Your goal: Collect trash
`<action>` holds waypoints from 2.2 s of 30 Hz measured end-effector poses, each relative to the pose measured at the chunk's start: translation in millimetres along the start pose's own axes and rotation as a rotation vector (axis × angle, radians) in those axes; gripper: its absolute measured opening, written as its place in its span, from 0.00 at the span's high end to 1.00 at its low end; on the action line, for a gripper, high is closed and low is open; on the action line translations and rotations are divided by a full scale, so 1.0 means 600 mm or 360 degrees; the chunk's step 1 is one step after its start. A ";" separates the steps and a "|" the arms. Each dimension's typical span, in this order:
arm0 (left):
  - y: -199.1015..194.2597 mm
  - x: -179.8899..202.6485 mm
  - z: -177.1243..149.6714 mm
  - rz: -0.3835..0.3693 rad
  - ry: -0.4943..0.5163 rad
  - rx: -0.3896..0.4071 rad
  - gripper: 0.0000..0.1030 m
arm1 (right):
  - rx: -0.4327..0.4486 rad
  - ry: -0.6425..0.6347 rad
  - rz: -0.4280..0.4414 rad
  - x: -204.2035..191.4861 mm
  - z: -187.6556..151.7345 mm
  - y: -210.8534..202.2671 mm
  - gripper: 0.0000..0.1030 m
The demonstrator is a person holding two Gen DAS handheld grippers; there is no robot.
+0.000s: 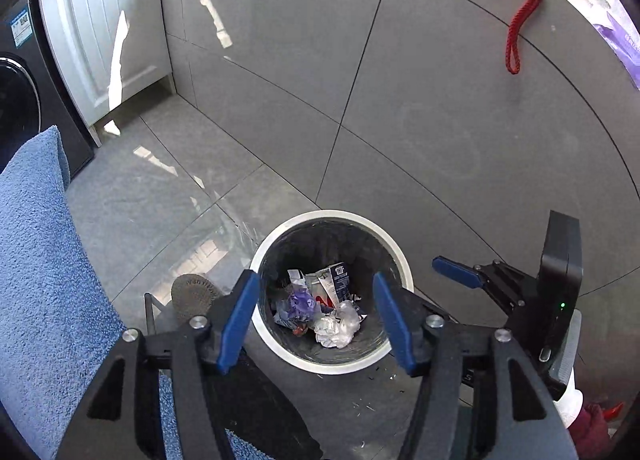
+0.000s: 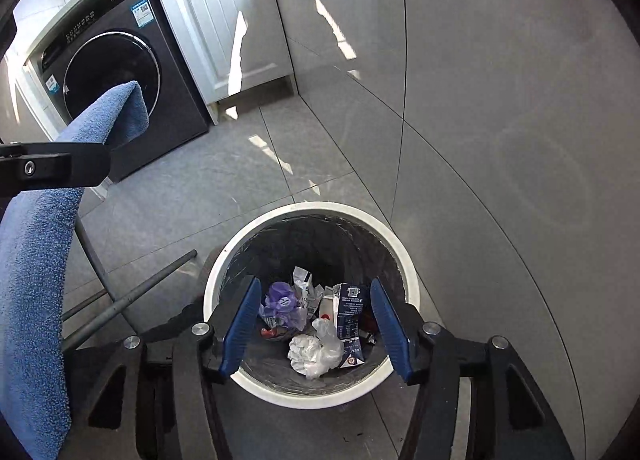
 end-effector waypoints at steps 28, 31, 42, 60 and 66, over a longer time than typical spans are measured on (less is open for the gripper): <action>-0.453 -0.302 -0.225 0.0916 -0.0529 0.0672 0.37 | 0.0503 -0.0479 0.0282 -0.394 0.114 -0.222 0.18; -0.492 -0.333 -0.259 0.1001 -0.0599 0.0710 0.36 | 0.0537 -0.0542 0.0323 -0.446 0.113 -0.234 0.14; -0.592 -0.404 -0.361 0.1208 -0.0741 0.0864 0.23 | 0.0572 -0.0678 0.0391 -0.584 0.106 -0.247 0.07; -0.632 -0.468 -0.430 0.1380 -0.0926 0.0886 0.18 | 0.0629 -0.0746 0.0333 -0.645 0.103 -0.245 0.01; -0.624 -0.460 -0.420 0.1374 -0.0907 0.0880 0.18 | 0.0641 -0.0750 0.0301 -0.637 0.099 -0.242 0.01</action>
Point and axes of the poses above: each gripper's, at about its wrist camera, not at the fingertips, and y roughly the way its jaws point, x to its right, z to its top, the point moved 6 cm from there along y, roughly the way its jaws point, and after that the axes turned 3 degrees about z, right-handed, at the moved point
